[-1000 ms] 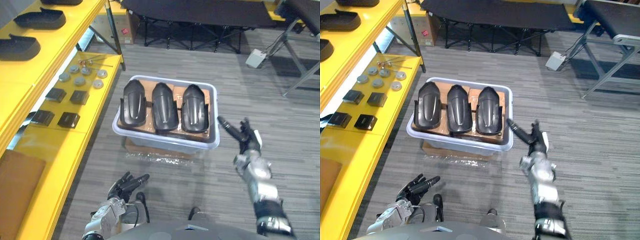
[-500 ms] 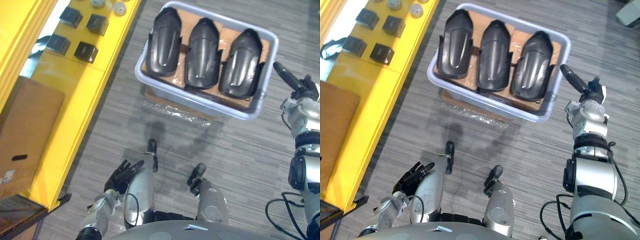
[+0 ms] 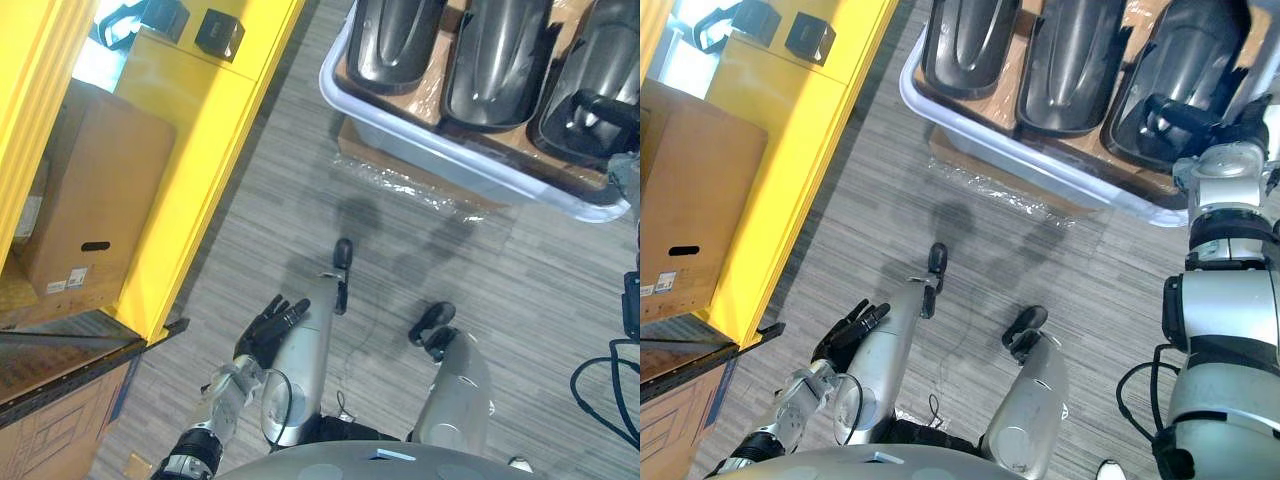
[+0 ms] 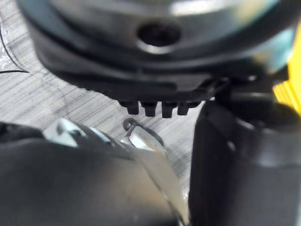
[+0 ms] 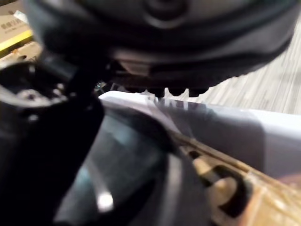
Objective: Walk over and take three plastic housings, then place them on the shelf
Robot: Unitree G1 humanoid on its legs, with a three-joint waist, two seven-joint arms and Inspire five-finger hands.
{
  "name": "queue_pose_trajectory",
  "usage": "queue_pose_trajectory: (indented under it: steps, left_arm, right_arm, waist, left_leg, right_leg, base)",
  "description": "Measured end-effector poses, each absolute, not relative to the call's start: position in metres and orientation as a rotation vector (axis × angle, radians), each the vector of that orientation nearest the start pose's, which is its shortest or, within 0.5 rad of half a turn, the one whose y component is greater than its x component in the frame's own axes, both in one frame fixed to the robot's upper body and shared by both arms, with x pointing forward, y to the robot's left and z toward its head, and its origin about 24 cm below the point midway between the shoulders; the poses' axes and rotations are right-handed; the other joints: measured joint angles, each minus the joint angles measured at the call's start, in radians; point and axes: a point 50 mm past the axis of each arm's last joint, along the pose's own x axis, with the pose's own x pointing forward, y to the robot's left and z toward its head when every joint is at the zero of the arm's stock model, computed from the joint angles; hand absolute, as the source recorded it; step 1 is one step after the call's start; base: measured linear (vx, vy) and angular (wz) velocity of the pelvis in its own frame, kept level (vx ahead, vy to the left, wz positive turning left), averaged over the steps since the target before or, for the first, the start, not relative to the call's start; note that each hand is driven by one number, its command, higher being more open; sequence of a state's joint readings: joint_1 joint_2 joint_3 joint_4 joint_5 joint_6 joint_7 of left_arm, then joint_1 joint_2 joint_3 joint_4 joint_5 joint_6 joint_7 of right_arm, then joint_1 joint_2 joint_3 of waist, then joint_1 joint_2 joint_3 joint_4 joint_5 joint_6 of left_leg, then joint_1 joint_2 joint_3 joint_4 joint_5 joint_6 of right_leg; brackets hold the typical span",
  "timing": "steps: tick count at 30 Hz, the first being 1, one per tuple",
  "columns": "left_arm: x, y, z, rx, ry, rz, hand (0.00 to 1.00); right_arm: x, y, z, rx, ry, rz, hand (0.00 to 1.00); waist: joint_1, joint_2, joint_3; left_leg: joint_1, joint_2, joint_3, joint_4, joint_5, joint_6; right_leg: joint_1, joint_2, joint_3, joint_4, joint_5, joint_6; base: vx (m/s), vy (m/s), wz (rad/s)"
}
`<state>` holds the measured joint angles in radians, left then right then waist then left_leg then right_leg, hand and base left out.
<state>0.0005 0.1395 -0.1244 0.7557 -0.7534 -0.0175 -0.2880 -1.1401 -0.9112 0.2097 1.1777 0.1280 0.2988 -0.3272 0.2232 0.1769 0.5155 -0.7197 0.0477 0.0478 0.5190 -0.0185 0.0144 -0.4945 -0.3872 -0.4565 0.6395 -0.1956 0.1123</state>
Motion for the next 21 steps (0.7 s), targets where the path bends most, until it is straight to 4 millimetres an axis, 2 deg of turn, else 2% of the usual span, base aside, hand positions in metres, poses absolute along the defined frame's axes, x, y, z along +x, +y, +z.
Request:
queue_pose_trajectory:
  steps: [6,11,14,16,19,21]
  left_arm:
    - [0.189,0.161,-0.105,-0.663,0.618,-0.046,1.0]
    - [0.19,0.16,-0.103,-0.654,0.603,-0.051,1.0]
    - [0.193,0.157,-0.1,-0.647,0.588,-0.072,1.0]
    - [0.194,0.155,-0.099,-0.646,0.586,-0.081,1.0]
    - [0.192,0.155,-0.101,-0.64,0.596,-0.078,1.0]
    - [0.19,0.157,-0.102,-0.637,0.605,-0.07,1.0]
  right_arm:
    - [0.34,-0.395,0.26,-0.597,0.213,-0.945,0.0]
    - [0.324,-0.412,0.271,-0.836,0.285,-1.031,0.0]
    - [0.319,-0.417,0.275,-0.891,0.295,-1.052,0.0]
    - [0.319,-0.417,0.277,-0.926,0.291,-1.051,0.0]
    - [0.324,-0.412,0.273,-0.942,0.263,-1.007,0.0]
    - [0.335,-0.4,0.269,-0.953,0.219,-0.953,0.0]
  waist:
    - [0.002,0.0,0.0]
    - [-0.001,0.0,0.0]
    - [-0.006,0.0,0.0]
    - [-0.009,0.0,0.0]
    - [-0.016,-0.001,0.001]
    - [-0.027,-0.002,0.001]
  left_leg:
    - [-0.041,-0.001,-0.002,0.0,0.014,-0.002]
    - [-0.041,-0.001,0.002,-0.01,0.021,-0.006]
    - [-0.039,0.0,0.003,-0.021,0.031,-0.005]
    - [-0.034,0.001,0.005,-0.027,0.038,-0.011]
    - [0.004,0.003,0.011,-0.047,0.048,-0.003]
    - [0.04,0.011,0.013,-0.063,0.049,-0.005]
  right_leg:
    - [-0.063,-0.014,0.01,0.055,-0.019,-0.016]
    - [-0.065,-0.03,0.0,0.074,-0.036,-0.013]
    - [-0.064,-0.029,-0.004,0.072,-0.036,-0.013]
    - [-0.061,-0.028,-0.003,0.07,-0.034,-0.017]
    - [-0.028,-0.02,-0.005,0.051,-0.031,-0.016]
    - [0.008,-0.006,-0.007,0.027,-0.029,-0.013]
  base:
    - [-0.04,-0.036,0.03]
    - [-0.01,-0.025,0.09]
    - [0.01,-0.016,0.05]
    - [0.04,-0.028,-0.01]
    - [0.05,-0.036,-0.03]
    - [0.04,-0.037,-0.06]
